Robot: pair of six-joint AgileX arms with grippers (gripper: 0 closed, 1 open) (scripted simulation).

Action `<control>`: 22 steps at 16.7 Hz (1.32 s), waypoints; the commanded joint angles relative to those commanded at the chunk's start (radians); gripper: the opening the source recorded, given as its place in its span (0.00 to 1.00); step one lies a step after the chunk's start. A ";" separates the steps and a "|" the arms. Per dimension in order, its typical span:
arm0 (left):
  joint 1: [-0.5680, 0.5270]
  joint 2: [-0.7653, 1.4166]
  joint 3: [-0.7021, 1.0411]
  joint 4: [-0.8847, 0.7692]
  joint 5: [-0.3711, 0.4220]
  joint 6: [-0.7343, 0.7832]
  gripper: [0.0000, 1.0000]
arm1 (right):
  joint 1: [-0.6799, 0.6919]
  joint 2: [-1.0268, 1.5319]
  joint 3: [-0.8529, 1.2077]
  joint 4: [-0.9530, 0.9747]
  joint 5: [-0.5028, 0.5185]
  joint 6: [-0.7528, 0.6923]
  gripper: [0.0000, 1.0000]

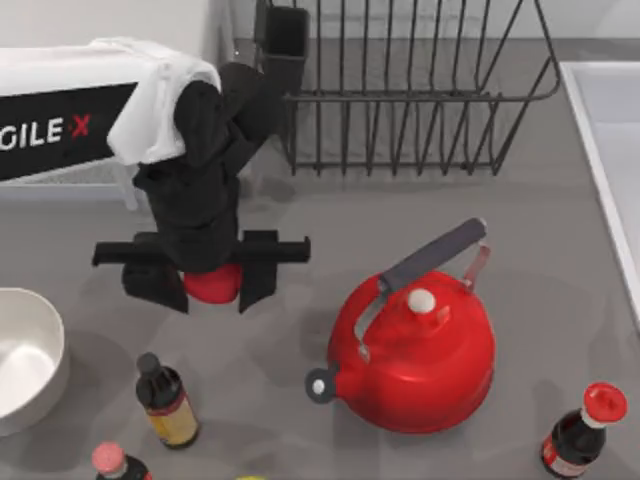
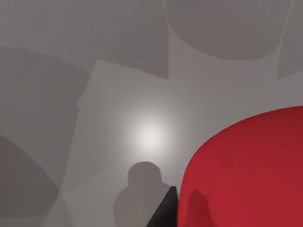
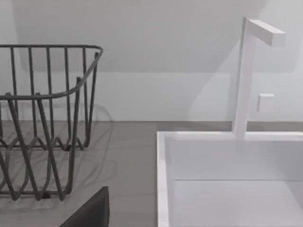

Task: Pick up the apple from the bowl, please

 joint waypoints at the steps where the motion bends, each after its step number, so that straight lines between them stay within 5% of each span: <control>1: 0.000 0.005 -0.016 0.017 0.000 0.000 0.00 | 0.000 0.000 0.000 0.000 0.000 0.000 1.00; 5: 0.000 0.007 -0.021 0.022 0.000 0.000 0.00 | 0.000 0.000 0.000 0.000 0.000 0.000 1.00; 18: 0.000 0.007 -0.021 0.022 0.000 0.000 0.98 | 0.000 0.000 0.000 0.000 0.000 0.000 1.00; 22: 0.000 0.007 -0.021 0.022 0.000 0.000 1.00 | 0.000 0.000 0.000 0.000 0.000 0.000 1.00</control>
